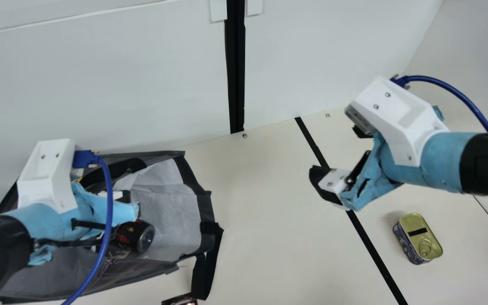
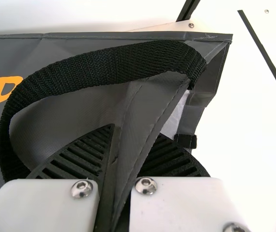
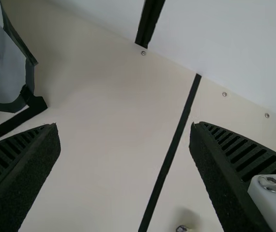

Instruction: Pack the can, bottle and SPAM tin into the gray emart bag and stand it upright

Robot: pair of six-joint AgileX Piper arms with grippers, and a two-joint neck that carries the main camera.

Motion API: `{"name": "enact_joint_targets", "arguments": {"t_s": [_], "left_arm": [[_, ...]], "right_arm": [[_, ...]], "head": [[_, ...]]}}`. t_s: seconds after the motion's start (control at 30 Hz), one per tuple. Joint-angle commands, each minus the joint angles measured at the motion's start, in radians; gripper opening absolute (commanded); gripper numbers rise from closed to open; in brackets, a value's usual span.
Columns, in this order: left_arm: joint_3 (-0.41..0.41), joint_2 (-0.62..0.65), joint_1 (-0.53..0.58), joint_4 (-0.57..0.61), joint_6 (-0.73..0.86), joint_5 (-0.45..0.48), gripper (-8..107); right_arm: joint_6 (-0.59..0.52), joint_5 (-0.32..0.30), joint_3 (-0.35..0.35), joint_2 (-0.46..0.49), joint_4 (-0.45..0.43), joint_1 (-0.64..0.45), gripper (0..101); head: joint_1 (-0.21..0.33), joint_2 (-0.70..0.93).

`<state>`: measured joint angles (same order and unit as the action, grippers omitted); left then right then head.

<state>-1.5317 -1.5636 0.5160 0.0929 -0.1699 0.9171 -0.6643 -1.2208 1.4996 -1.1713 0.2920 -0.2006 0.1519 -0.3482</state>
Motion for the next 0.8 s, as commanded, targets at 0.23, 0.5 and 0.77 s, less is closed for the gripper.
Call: {"name": "enact_joint_targets", "arguments": {"t_s": [0.23,0.5,0.77], "left_arm": [[0.000,0.000,0.000,0.000,0.000,0.000,-8],[0.000,0.000,0.000,0.000,0.000,0.000,-8],[0.000,0.000,0.000,0.000,0.000,0.000,-8]], "right_arm": [[0.016,0.001,-0.071,0.082,-0.038,-0.048,95],[0.093,0.001,-0.117,0.151,-0.123,-0.044,95],[0.224,0.001,-0.171,0.211,-0.241,-0.010,95]], "head": [[0.023,-0.001],[0.023,-0.001],[0.023,-0.001]]}}
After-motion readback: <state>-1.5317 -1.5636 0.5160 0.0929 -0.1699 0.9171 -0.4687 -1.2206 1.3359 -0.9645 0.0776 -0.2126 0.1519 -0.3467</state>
